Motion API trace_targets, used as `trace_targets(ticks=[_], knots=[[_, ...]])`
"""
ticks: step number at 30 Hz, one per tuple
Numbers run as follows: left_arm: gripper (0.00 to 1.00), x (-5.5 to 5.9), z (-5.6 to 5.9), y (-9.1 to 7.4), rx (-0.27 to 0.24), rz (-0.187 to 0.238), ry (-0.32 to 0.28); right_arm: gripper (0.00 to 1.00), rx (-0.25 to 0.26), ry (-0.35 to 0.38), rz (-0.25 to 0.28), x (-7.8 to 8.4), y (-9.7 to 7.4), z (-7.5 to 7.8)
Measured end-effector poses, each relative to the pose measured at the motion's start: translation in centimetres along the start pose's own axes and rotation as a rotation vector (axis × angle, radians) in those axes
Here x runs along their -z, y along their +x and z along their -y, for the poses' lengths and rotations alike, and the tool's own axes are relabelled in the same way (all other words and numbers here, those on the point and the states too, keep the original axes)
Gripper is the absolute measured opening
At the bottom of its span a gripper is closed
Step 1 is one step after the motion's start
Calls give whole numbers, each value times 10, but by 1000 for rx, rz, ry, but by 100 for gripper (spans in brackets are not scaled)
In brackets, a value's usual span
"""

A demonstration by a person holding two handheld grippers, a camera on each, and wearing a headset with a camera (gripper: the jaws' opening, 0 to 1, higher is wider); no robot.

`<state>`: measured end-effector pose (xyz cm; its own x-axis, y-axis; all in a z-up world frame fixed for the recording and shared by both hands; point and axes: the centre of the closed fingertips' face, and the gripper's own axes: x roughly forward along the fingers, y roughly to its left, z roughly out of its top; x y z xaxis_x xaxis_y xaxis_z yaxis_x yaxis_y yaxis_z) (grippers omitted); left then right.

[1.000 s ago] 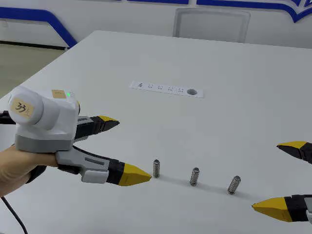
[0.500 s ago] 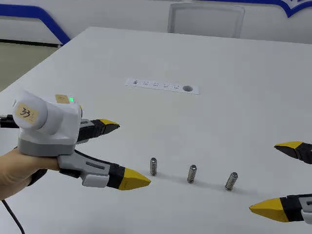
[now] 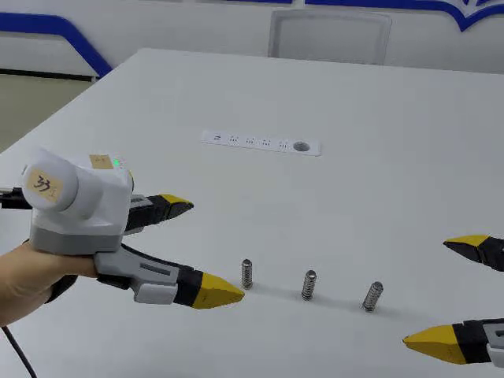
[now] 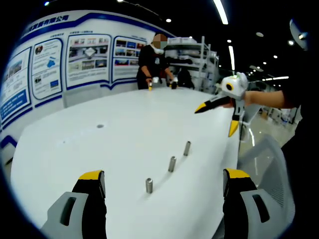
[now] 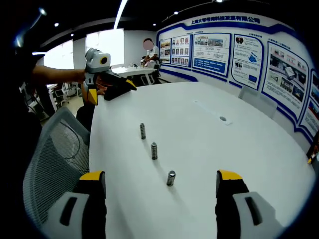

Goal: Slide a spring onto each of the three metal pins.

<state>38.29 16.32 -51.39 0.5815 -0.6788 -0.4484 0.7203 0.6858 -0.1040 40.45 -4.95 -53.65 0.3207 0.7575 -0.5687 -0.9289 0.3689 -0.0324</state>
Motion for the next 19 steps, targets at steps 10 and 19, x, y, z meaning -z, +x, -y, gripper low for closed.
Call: trace_targets(ticks=[10, 19], knots=[[100, -2, 3, -2, 2, 6, 5, 92, 7, 6, 8, -4, -4, -2], [99, -2, 2, -5, -3, 9, -9, 92, 10, 18, 9, -4, -4, -4]])
